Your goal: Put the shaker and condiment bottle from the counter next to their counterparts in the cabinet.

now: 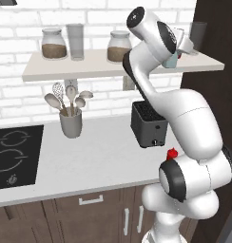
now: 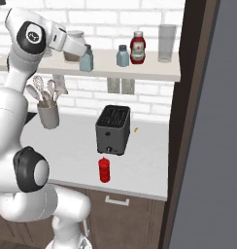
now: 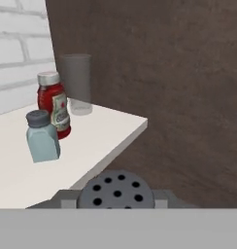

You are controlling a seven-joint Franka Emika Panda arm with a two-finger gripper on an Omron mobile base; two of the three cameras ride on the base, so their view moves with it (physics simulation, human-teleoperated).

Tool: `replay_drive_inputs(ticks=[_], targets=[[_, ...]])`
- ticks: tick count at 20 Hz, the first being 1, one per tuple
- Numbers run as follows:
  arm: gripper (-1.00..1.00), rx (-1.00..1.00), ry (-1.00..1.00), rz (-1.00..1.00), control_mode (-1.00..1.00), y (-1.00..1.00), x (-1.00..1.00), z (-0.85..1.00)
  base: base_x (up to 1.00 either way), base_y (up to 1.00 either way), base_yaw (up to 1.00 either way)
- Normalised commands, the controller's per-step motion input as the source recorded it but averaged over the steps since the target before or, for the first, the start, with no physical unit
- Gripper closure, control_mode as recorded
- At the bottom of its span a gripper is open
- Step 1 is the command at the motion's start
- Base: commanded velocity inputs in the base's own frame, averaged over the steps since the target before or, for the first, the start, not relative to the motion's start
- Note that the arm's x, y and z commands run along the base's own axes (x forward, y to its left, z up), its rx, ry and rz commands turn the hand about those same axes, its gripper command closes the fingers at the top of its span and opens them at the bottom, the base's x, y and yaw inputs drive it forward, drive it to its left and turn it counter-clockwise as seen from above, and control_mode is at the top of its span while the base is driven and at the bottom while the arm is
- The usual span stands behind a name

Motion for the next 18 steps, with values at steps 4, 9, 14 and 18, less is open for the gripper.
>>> replay_drive_inputs(ticks=[4,9,14,18], targets=[[1.0,0.0,0.0,0.1,-1.0,0.0,0.38,0.0,0.0,0.0,0.0],[1.0,0.0,0.0,0.19,-1.0,0.0,0.32,-0.03,0.0,0.0,0.0],[1.0,0.0,0.0,0.19,-1.0,0.0,0.17,0.0,0.0,0.0,0.0],[1.0,0.0,0.0,0.05,-1.0,-0.05,0.0,0.0,0.0,0.0,0.0]])
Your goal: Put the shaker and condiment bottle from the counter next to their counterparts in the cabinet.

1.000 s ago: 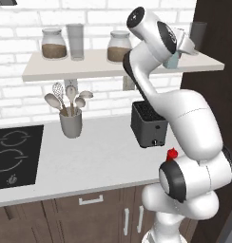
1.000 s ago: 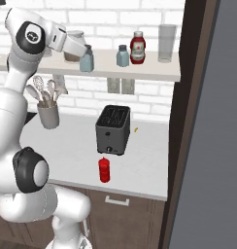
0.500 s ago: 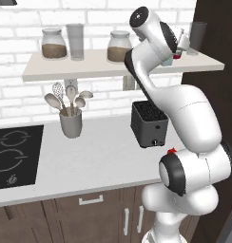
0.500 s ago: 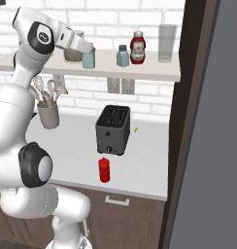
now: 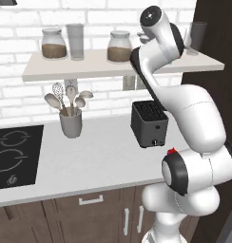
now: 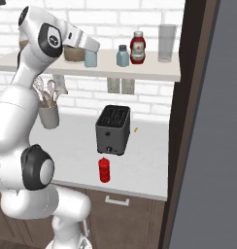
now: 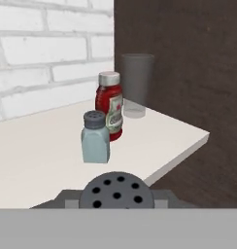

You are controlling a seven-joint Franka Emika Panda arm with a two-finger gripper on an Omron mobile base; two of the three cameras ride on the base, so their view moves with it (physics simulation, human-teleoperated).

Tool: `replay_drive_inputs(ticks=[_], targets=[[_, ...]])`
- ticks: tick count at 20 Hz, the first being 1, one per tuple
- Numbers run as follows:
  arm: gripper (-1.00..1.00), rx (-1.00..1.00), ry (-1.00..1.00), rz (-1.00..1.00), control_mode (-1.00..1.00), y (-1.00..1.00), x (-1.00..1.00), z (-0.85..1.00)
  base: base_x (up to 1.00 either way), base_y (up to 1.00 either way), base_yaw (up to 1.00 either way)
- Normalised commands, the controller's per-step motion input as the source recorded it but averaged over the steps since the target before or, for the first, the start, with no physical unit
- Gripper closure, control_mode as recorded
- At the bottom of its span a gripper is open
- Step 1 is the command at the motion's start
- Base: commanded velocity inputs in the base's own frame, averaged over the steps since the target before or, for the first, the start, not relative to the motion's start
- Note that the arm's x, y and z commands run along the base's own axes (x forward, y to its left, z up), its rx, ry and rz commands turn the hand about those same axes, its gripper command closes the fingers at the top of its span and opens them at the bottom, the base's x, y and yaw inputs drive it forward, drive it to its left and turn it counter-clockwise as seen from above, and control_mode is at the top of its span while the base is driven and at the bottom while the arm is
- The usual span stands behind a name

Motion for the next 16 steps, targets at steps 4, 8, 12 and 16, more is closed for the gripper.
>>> replay_drive_inputs(ticks=[4,8,12,16], targets=[[1.0,0.02,-0.01,0.02,-1.0,0.0,0.08,0.0,0.0,0.0,0.0],[1.0,-0.01,-0.02,-0.01,-1.0,0.05,0.04,0.0,0.0,0.0,0.0],[1.0,0.0,-0.05,-0.05,-1.0,0.19,0.26,0.0,0.0,0.0,0.0],[1.0,0.0,-0.02,-0.07,-1.0,0.11,0.25,0.0,0.0,0.0,0.0]])
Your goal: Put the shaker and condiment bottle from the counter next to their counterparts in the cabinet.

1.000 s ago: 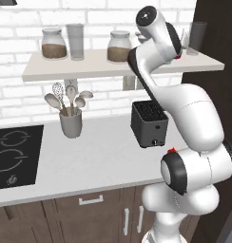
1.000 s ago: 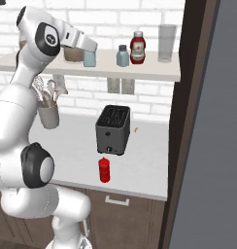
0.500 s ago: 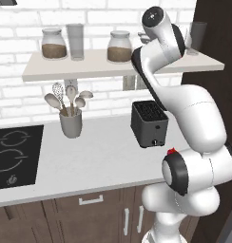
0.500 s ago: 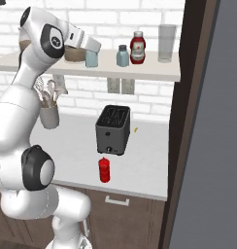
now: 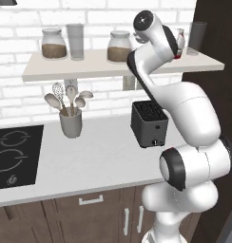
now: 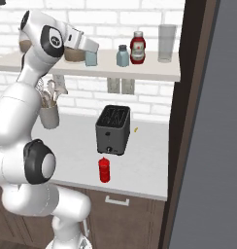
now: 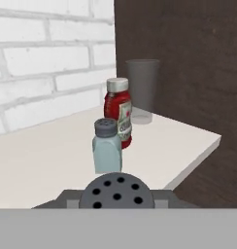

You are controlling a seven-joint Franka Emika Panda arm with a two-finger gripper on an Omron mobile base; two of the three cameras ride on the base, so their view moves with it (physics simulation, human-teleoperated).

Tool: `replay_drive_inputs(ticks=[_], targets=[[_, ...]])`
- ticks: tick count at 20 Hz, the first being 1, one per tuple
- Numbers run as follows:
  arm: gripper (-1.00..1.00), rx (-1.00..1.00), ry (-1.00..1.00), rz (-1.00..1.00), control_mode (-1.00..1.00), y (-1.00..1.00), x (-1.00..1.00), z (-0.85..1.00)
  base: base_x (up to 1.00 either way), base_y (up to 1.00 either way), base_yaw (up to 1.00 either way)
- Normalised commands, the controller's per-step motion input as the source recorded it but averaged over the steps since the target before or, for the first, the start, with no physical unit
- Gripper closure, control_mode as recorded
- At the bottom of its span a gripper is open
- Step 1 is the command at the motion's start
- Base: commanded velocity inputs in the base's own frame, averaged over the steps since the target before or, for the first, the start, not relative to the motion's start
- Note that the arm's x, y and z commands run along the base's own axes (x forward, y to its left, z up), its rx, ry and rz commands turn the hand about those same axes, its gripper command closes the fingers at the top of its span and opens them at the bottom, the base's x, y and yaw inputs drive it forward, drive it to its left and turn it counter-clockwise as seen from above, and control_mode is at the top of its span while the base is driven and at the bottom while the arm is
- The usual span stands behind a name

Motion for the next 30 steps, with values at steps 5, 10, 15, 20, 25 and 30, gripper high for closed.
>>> replay_drive_inputs(ticks=[5,10,15,20,25,30], targets=[[1.0,0.0,-0.01,-0.09,-1.0,0.03,0.23,0.0,0.0,0.0,0.0],[1.0,0.0,0.0,-0.02,-1.0,0.0,0.16,0.0,0.0,0.0,0.0],[1.0,0.0,0.0,0.0,-1.0,0.0,0.24,-0.04,0.0,0.0,0.0],[1.0,0.0,0.0,0.0,-1.0,0.0,0.24,-0.01,0.0,0.0,0.0],[1.0,0.0,0.0,0.0,-1.0,0.0,0.19,-0.04,0.0,0.0,0.0],[1.0,-0.01,0.0,0.0,-1.0,0.0,0.16,-0.03,0.0,0.0,0.0]])
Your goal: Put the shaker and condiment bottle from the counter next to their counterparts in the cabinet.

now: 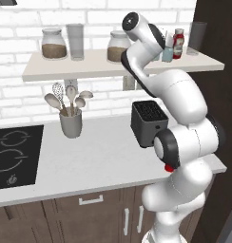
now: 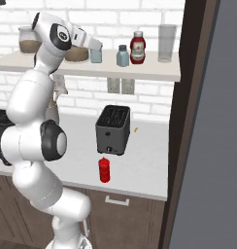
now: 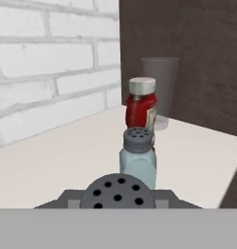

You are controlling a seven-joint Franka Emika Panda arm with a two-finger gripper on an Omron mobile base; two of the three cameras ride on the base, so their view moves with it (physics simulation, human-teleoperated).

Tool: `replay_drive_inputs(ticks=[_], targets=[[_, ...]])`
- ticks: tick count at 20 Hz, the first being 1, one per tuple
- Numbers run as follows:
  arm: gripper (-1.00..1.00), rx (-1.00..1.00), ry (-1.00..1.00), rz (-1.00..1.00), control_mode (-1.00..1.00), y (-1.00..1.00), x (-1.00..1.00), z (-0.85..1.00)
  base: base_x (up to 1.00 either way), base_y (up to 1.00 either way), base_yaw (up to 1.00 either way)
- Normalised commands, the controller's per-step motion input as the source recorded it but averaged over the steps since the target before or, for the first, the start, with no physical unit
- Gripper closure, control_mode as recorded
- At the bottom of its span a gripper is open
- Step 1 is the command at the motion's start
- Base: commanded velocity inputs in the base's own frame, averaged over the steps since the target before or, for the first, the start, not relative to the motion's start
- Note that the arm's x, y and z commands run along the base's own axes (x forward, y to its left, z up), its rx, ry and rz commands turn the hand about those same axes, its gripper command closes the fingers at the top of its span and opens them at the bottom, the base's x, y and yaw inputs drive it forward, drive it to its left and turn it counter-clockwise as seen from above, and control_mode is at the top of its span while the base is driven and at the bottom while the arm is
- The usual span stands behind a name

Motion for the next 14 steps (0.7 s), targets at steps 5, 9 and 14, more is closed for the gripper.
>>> replay_drive_inputs(ticks=[5,9,14], targets=[[1.0,-0.01,0.0,0.0,-1.0,-0.03,0.12,-0.06,0.0,0.0,0.0],[1.0,-0.02,0.0,0.0,-1.0,0.0,0.13,-0.09,0.0,0.0,0.0],[1.0,0.0,0.0,0.0,-1.0,-0.01,0.23,-0.13,0.0,0.0,0.0]])
